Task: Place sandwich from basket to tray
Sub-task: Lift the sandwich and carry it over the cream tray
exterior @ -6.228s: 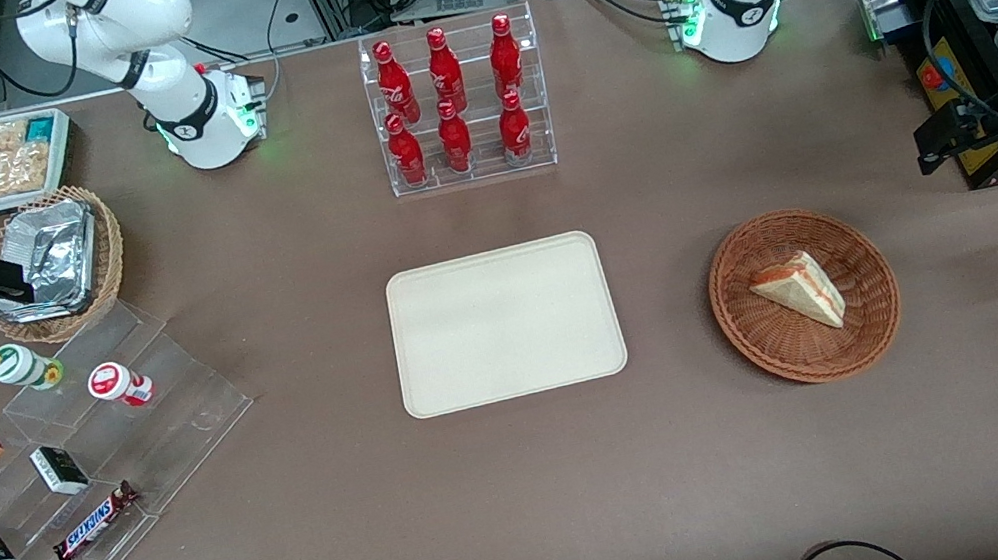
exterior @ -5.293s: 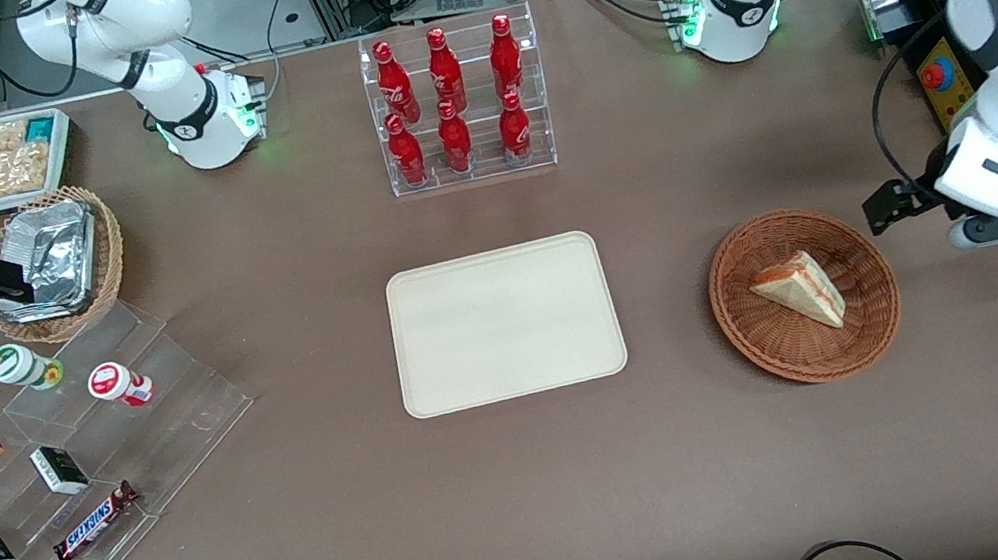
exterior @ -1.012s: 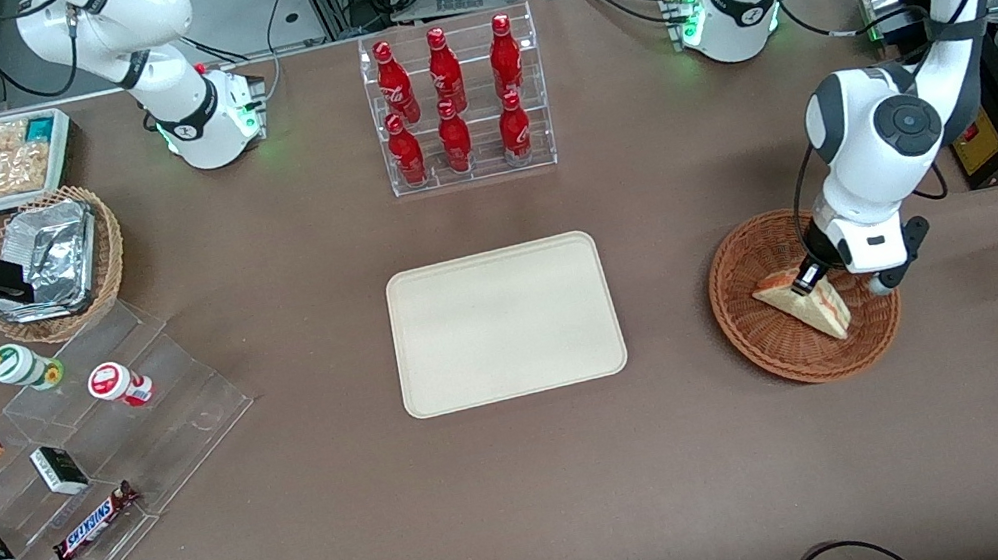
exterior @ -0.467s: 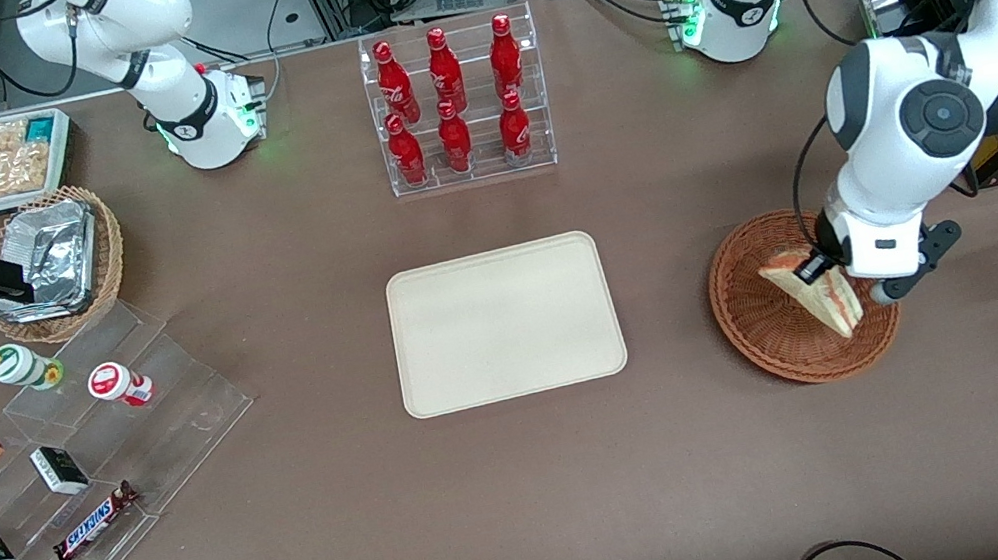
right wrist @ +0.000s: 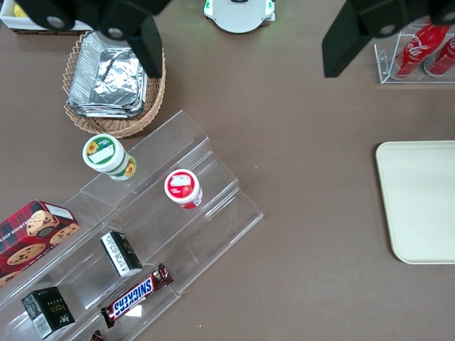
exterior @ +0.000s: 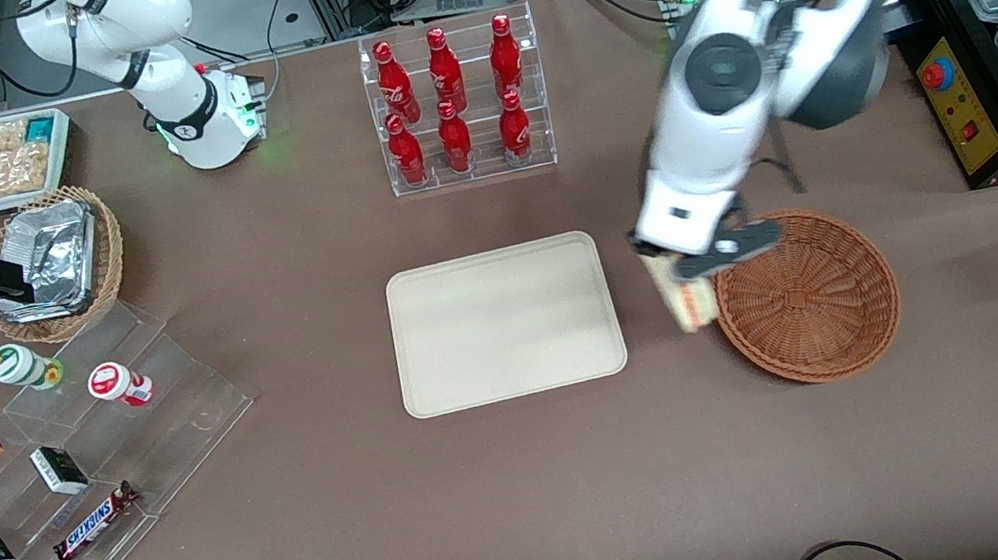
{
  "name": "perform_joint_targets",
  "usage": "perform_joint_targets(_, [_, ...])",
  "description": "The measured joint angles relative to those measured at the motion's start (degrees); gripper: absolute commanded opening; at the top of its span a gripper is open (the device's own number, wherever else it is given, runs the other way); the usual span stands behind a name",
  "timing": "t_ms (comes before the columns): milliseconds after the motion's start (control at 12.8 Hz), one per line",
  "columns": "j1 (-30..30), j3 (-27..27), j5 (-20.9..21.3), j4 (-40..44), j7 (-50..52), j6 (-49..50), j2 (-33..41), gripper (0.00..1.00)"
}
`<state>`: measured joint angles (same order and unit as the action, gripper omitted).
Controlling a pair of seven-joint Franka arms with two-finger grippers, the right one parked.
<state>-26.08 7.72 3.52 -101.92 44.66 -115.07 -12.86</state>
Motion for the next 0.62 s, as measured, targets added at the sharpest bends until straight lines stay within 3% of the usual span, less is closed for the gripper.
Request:
perform_joint_targets(234, [-6.97,0.07,-0.37,6.91,0.45,-2.14,-7.65,0.0])
perform_joint_targets(623, [-12.1,0.38,-1.31,12.98,0.03,-9.92,-18.59,0.0])
